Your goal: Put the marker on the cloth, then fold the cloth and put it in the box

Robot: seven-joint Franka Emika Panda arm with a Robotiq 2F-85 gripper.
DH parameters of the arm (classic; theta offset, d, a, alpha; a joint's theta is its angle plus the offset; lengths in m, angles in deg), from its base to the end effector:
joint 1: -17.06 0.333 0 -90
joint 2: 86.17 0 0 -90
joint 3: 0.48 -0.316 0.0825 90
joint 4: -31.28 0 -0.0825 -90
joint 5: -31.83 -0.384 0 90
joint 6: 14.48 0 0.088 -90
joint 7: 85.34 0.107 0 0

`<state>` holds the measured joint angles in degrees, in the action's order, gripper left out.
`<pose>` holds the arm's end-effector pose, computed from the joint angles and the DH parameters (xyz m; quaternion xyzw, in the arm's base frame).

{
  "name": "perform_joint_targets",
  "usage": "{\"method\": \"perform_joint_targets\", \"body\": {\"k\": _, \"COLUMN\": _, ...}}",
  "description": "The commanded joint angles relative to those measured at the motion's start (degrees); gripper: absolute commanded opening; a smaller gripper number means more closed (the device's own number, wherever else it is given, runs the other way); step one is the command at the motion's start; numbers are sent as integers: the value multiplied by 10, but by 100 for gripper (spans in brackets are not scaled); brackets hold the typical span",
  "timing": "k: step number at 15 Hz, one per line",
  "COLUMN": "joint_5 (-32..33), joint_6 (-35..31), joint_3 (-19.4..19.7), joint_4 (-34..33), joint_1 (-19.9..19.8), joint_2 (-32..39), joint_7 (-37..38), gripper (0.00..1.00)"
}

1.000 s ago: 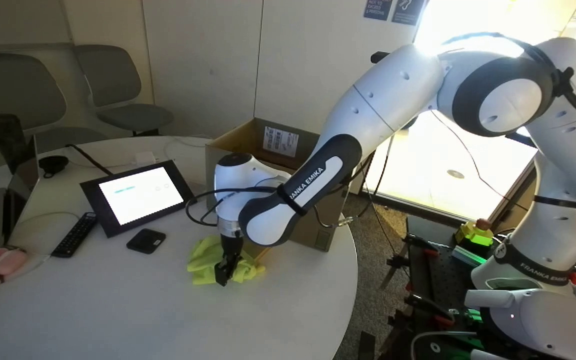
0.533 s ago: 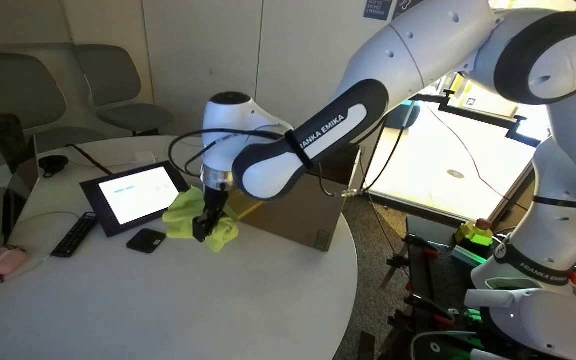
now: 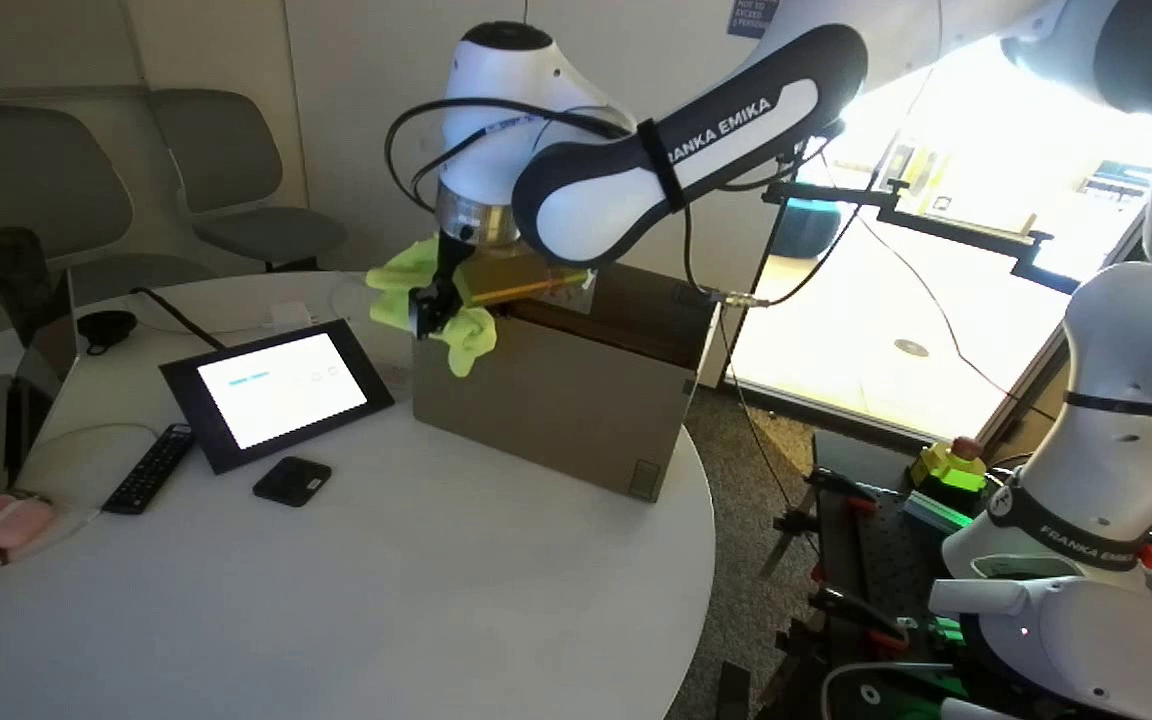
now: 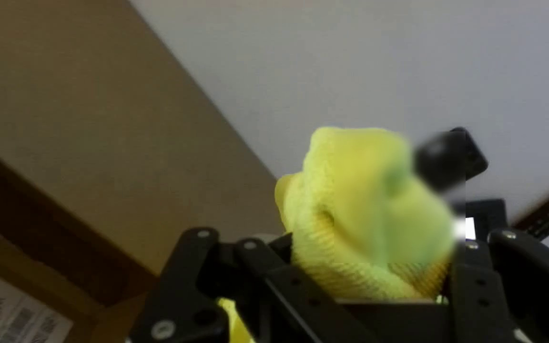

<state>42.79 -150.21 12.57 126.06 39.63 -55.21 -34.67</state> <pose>0.6858 0.1339 0.3226 0.9503 -0.2684 0.1430 0.0660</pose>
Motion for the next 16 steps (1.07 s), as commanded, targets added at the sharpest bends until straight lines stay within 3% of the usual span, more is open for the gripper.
{"method": "perform_joint_targets", "body": {"k": 1, "joint_5": 65, "joint_6": 24, "joint_3": 20, "joint_4": 67, "joint_1": -12, "joint_2": -90, "joint_7": 105, "gripper": 8}}
{"method": "perform_joint_targets", "body": {"k": 3, "joint_5": 103, "joint_6": 53, "joint_3": 25, "joint_4": 100, "joint_1": -24, "joint_2": -141, "joint_7": 163, "gripper": 8}}
{"method": "perform_joint_targets", "body": {"k": 7, "joint_5": 148, "joint_6": 126, "joint_3": 8, "joint_4": 122, "joint_1": -79, "joint_2": -171, "joint_7": 248, "gripper": 9}}
{"method": "perform_joint_targets", "body": {"k": 11, "joint_5": 150, "joint_6": 188, "joint_3": -6, "joint_4": 132, "joint_1": -126, "joint_2": -159, "joint_7": 301, "gripper": 9}}
{"method": "perform_joint_targets", "body": {"k": 16, "joint_5": 136, "joint_6": 208, "joint_3": -21, "joint_4": 143, "joint_1": -163, "joint_2": -126, "joint_7": 331, "gripper": 12}}
